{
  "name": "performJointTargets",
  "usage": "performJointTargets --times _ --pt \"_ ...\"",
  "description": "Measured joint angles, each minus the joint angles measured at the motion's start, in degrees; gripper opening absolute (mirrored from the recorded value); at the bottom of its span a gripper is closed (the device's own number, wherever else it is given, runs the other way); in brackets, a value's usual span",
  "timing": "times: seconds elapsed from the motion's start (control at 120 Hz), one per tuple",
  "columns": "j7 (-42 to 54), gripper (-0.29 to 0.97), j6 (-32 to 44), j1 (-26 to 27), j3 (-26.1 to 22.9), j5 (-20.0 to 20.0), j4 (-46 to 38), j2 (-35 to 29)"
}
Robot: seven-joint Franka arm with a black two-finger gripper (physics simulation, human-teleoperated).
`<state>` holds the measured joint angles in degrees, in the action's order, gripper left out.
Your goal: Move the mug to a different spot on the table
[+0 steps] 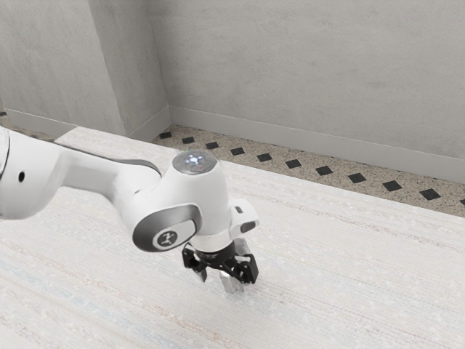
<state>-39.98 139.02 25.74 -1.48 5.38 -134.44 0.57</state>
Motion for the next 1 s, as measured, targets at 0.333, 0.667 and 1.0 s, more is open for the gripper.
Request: performJointTargets --times 0.333,0.667,1.0 --pt "-1.1 0.66 7.1 -4.4 0.6 0.3 0.1 5.0" --pt "-0.6 0.65 13.4 -4.2 0.7 0.9 0.1 7.9" --pt "0.3 0.64 15.8 -5.1 0.7 1.0 0.1 10.3"
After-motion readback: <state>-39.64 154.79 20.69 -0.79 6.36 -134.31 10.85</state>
